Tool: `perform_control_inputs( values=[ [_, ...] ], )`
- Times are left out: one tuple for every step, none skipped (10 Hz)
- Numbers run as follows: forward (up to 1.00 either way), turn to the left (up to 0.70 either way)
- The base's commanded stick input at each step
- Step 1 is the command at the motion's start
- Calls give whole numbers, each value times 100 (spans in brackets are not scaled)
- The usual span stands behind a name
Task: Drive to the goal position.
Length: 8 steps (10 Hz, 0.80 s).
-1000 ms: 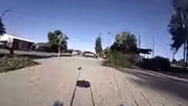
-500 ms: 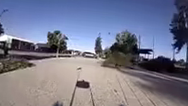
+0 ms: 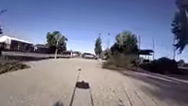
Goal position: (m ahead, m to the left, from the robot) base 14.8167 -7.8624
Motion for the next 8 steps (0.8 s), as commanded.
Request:
perform_control_inputs(
  values=[
    [98,0],
    [98,0],
    [98,0],
    [98,0],
    [98,0],
    [98,0],
    [98,0],
    [98,0]
  ],
)
